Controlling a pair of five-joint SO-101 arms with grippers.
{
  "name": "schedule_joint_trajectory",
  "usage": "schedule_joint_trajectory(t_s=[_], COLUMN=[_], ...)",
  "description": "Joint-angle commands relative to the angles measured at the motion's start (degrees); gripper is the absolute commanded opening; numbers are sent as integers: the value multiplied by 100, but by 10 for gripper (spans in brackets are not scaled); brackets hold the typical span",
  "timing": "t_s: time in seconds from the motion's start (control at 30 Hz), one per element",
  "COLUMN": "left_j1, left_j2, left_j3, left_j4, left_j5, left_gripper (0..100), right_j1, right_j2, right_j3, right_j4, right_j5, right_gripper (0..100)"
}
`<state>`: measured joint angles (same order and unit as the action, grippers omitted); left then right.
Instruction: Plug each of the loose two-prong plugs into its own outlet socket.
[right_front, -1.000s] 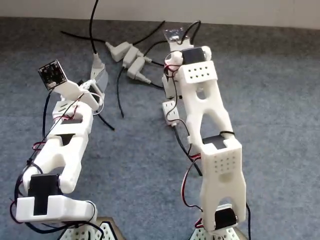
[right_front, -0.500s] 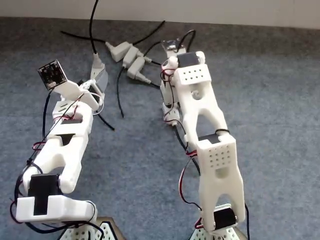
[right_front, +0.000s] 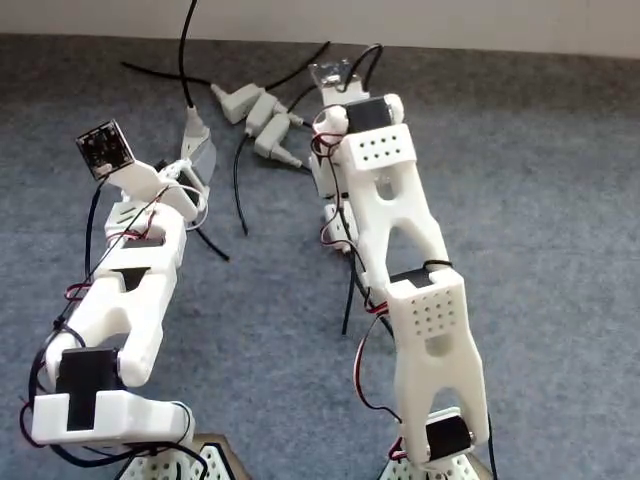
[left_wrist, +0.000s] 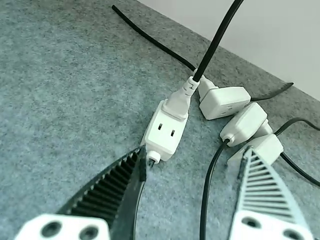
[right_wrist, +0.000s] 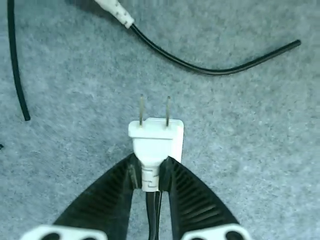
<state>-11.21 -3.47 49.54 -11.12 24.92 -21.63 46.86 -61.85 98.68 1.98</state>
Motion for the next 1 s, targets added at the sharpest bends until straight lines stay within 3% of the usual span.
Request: schedule_joint_trajectory(t_s=[0.0,0.23,0.57,0.8,0.97], left_j1=[31,180,198,1112,1516], left_j2=[13,22,13,-31,-31], left_j3=[-215,-224,-233,-215,-180], left_j4=[-18,-35,-35,-35,-457], left_j5=[44,26,35,26,26], left_gripper=[301,302,302,302,302], right_j1=[-171,-646,-1086,-1059,-989], right_j2=[-189,-1349,-4127,-5587,-6088], right_j3=[-295,268,2703,4031,5165], right_j4=[251,242,233,215,-215], right_j5=[360,598,1705,2602,2637], right_gripper=[7,7,7,7,7])
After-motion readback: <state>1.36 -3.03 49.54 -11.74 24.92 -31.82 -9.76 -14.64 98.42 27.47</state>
